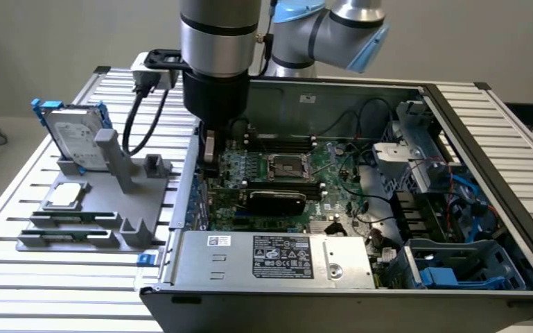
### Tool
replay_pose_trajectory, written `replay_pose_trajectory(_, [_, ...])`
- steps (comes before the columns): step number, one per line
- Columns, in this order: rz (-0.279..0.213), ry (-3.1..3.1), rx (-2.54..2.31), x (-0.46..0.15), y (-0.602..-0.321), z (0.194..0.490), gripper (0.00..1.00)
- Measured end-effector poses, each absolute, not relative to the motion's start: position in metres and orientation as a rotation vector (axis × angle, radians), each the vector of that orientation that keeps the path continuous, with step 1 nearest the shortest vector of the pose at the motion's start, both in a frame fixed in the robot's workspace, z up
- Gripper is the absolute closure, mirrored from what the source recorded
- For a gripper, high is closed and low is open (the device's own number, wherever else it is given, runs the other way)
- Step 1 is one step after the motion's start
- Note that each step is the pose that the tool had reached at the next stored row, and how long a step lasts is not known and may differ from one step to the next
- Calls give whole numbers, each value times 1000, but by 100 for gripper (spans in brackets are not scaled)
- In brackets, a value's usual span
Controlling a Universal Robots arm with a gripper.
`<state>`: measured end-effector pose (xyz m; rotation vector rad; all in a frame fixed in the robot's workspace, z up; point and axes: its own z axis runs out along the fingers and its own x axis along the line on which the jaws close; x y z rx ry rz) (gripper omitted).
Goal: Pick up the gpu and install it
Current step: 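Press down on the gpu until it lock into place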
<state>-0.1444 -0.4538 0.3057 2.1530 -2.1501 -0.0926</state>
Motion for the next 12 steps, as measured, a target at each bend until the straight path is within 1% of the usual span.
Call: replay_pose_trajectory(12, [-89, -2150, 2156, -143, -454, 303, 89])
